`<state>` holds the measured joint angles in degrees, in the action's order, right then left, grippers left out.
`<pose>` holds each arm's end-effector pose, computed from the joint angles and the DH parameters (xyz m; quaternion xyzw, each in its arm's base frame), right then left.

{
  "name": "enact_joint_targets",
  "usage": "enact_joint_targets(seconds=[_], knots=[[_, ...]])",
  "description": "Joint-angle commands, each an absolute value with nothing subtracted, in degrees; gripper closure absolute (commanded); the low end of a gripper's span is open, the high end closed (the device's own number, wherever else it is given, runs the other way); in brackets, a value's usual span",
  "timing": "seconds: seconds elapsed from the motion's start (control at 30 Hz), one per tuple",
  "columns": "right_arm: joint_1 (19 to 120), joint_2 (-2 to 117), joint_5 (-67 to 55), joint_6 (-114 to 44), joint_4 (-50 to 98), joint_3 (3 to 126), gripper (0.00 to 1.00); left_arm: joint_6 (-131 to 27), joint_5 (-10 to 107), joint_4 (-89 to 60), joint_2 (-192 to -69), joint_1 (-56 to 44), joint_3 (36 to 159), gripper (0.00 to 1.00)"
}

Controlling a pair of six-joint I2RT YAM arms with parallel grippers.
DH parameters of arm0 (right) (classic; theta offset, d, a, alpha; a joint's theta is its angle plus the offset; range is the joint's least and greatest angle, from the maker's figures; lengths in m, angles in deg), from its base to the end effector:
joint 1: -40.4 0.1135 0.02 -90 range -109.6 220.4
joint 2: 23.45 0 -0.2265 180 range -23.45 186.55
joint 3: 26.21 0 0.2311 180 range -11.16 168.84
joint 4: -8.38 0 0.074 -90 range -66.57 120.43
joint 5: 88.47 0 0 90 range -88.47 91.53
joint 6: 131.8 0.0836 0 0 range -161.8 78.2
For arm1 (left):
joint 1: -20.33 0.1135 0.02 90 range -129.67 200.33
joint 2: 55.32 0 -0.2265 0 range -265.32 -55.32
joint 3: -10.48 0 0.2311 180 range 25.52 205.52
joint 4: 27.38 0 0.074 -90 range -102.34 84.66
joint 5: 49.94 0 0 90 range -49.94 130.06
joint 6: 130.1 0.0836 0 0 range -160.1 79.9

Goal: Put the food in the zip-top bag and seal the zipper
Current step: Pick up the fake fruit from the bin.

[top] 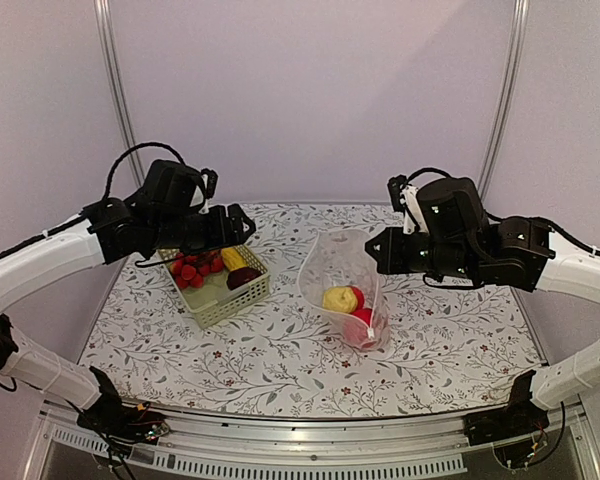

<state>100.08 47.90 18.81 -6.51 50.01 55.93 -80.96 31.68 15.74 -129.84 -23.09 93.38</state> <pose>0.1762 0.2522 0.2925 -0.1091 0.8561 0.2714 0.4261 0.2386 -0.2090 0.2762 -0.0141 0.8841 -0.2623 0.3864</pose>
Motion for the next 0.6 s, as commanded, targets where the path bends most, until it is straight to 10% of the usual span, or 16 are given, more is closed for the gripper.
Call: enact_joint_targets(seconds=[0.0, 0.57], knots=[[100.54, 47.59, 19.64, -6.54, 49.97, 56.19, 1.00, -85.26, 32.41, 12.75, -131.17, -18.00, 87.45, 0.18], [100.57, 47.32, 20.06, -6.45, 50.22, 55.90, 1.00, -79.63, 38.69, 10.16, -149.97, -11.49, 90.78, 0.20]])
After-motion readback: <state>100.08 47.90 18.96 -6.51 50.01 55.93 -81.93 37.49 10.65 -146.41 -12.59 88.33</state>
